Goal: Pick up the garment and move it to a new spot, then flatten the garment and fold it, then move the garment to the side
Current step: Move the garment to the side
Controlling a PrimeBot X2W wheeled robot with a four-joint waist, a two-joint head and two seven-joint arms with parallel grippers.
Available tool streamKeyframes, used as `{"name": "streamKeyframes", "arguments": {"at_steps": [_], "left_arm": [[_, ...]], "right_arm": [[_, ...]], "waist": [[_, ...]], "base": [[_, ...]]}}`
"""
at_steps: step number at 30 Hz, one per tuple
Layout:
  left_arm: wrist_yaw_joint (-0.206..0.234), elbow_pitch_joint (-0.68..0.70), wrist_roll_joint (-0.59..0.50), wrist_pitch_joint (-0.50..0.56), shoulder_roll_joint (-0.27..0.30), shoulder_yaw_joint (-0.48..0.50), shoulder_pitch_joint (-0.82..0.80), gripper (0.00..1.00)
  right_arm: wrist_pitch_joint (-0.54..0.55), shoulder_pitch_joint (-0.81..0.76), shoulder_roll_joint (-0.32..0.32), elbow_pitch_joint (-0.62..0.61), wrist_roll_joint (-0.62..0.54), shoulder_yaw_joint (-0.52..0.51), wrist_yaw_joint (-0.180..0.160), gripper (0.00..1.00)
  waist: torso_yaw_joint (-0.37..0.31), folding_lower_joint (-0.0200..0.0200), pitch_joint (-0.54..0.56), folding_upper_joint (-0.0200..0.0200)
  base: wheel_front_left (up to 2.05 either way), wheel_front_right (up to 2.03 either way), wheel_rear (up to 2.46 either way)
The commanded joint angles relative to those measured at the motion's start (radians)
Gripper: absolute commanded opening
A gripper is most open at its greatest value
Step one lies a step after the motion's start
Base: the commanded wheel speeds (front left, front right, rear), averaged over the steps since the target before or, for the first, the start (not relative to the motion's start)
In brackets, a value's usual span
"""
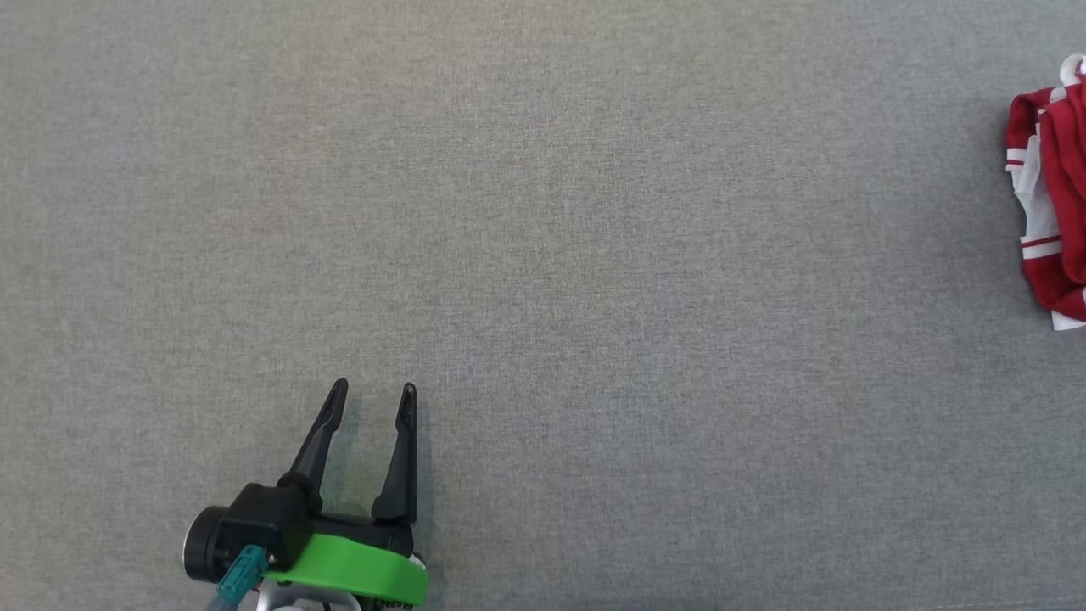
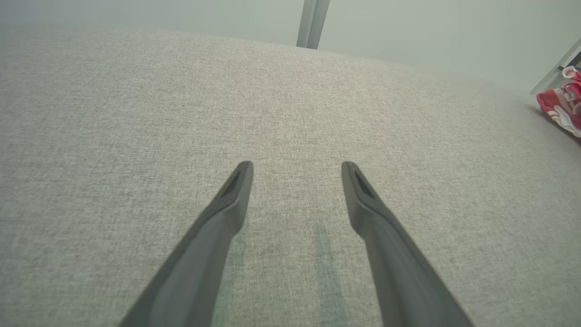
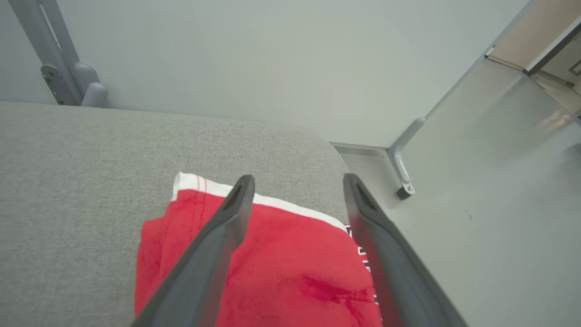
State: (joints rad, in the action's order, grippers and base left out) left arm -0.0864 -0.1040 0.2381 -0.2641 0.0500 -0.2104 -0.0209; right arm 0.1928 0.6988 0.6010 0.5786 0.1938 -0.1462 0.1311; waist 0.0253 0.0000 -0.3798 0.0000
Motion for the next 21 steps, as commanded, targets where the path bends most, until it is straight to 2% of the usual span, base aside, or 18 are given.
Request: {"name": "streamKeyframes", "arguments": {"at_steps": [1,6,9,16,21], "left_arm": [[0.006,-0.001,0.008,0.000,0.002,0.000,0.007,1.00],[0.018,-0.010,0.038,0.000,0.002,0.009,0.037,1.00],[0.029,-0.014,0.050,0.000,0.002,0.022,0.061,1.00],[0.039,-0.026,0.054,0.000,0.002,0.051,0.114,1.00],[0.033,-0.043,0.048,0.000,0.002,0.073,0.146,1.00]], "right_arm": [[-0.047,-0.007,-0.009,-0.023,0.014,0.018,-0.001,1.00],[-0.203,-0.086,-0.068,-0.138,0.060,0.043,-0.001,1.00],[-0.277,-0.189,-0.110,-0.232,0.090,0.050,-0.001,1.00],[-0.364,-0.472,-0.224,-0.421,0.092,0.050,-0.001,1.00],[-0.404,-0.619,-0.317,-0.465,0.079,0.066,-0.001,1.00]], "waist": [[-0.006,0.0000,0.034,0.0000],[-0.003,0.0000,0.117,0.0000],[0.001,0.0000,0.176,0.0000],[0.018,0.0000,0.288,0.0000],[0.019,0.0000,0.344,0.0000]], "base": [[0.00,0.00,0.00],[0.00,0.00,0.00],[0.00,0.00,0.00],[0.00,0.00,0.00],[0.00,0.00,0.00]]}}
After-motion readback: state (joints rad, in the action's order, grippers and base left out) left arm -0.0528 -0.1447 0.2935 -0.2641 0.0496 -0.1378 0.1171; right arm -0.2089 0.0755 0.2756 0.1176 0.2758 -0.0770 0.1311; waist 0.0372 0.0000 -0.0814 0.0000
